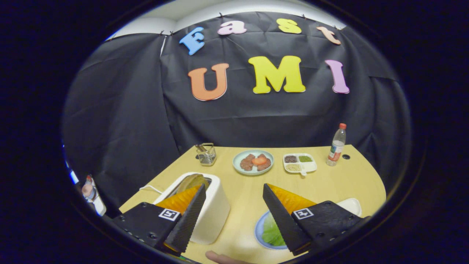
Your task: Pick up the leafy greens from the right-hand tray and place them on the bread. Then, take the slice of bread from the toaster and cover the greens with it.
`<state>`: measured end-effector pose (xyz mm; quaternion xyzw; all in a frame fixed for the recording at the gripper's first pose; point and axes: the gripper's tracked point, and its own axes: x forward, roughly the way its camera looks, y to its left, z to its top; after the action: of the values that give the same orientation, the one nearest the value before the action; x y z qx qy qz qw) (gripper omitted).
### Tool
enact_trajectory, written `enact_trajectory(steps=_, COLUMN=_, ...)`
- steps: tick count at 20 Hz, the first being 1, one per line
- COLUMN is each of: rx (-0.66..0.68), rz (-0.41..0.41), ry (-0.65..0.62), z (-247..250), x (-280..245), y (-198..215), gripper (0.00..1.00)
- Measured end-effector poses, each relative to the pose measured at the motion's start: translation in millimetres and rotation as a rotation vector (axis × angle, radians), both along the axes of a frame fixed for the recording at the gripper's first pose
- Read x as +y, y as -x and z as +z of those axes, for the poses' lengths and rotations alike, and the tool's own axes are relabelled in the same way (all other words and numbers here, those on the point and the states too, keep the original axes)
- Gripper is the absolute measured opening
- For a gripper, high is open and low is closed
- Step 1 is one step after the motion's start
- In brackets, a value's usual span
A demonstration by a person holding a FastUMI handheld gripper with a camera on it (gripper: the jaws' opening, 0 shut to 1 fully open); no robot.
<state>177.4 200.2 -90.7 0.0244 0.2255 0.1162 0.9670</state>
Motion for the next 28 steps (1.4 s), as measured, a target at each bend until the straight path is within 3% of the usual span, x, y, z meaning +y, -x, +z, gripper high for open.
enact_trajectory(steps=6, rx=0.063, rz=0.015, ry=0.055, z=-20, x=60, y=-23, gripper=0.96)
enact_trajectory(steps=12, rx=0.139, rz=-0.022, ry=0.068, z=-47, x=76, y=-42, gripper=0.77)
enact_trajectory(steps=15, rx=0.164, rz=-0.019, ry=0.082, z=-51, x=82, y=-40, gripper=0.38)
enact_trajectory(steps=19, rx=0.178, rz=-0.019, ry=0.1, z=-36, x=83, y=-30, gripper=0.09)
enact_trajectory(steps=28, rx=-0.034, rz=-0.007, ry=0.053, z=77, x=71, y=-8, gripper=0.09)
